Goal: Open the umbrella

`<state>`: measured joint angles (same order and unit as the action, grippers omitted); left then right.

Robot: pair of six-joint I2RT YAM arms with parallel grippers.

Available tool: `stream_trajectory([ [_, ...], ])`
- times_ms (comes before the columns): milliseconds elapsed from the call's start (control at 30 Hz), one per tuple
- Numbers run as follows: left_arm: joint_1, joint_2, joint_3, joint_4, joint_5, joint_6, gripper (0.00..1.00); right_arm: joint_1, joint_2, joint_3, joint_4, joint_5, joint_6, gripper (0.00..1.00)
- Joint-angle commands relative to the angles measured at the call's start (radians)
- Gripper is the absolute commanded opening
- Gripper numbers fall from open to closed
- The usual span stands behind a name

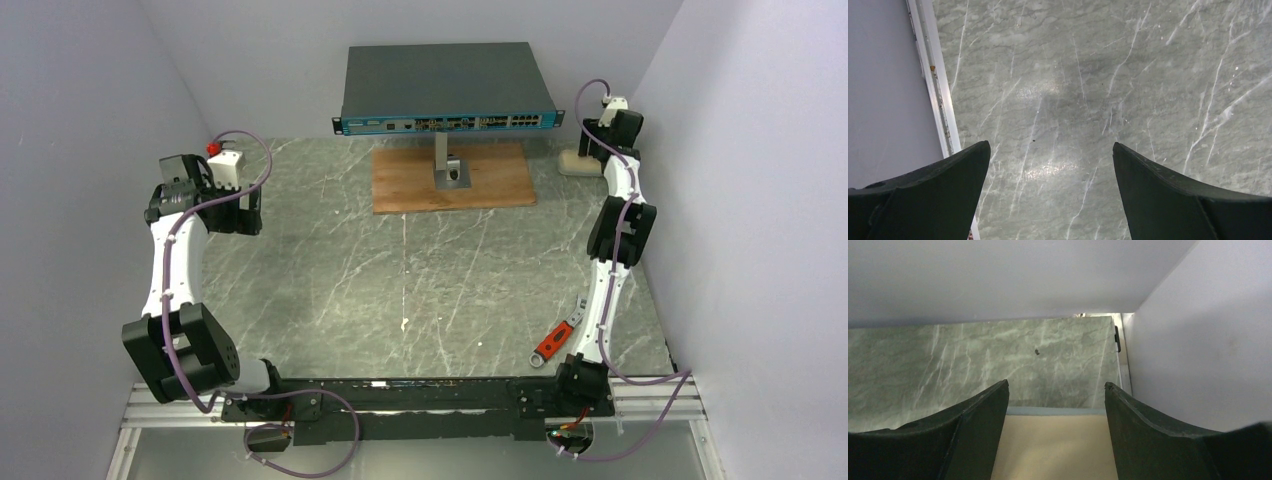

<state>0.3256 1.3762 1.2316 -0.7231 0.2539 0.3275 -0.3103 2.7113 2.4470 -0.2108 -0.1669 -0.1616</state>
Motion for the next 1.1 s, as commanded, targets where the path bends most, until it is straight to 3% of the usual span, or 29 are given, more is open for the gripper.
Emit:
stream_trajectory([
  [0, -0.004, 0.019, 0.057, 0.013, -0.025, 0.002, 0.98, -0.004, -0.086, -0.02, -0.181, -0.052, -0.078, 0.67],
  [233, -0.003, 0.016, 0.088, 0.014, -0.004, -0.013, 0.98, -0.039, -0.247, -0.174, -0.492, -0.26, -0.015, 0.49],
  [300, -0.004, 0.005, 0.076, 0.02, 0.012, -0.019, 0.98, -0.039, -0.315, -0.28, -0.598, -0.339, -0.049, 0.46],
  [433, -0.004, -0.028, 0.044, 0.026, 0.035, -0.032, 0.98, -0.034, -0.505, -0.574, -0.647, -0.457, -0.122, 0.42],
  [533, -0.005, -0.053, 0.026, 0.025, 0.045, -0.032, 0.98, -0.038, -0.597, -0.645, -0.723, -0.499, -0.152, 0.42],
  [700, -0.005, -0.093, 0.007, 0.023, 0.055, -0.024, 0.98, -0.075, -0.67, -0.58, -0.752, -0.479, -0.184, 0.53],
  [867, -0.004, -0.119, -0.001, 0.03, 0.076, -0.027, 0.98, -0.101, -0.649, -0.499, -0.847, -0.342, -0.333, 0.76],
  [967, -0.005, -0.119, -0.002, 0.037, 0.095, -0.051, 0.98, -0.147, -0.637, -0.521, -0.771, -0.262, -0.267, 0.85],
  [1067, -0.007, -0.104, 0.018, 0.033, 0.11, -0.083, 0.98, -0.196, -0.548, -0.424, -0.809, -0.293, -0.218, 0.86],
])
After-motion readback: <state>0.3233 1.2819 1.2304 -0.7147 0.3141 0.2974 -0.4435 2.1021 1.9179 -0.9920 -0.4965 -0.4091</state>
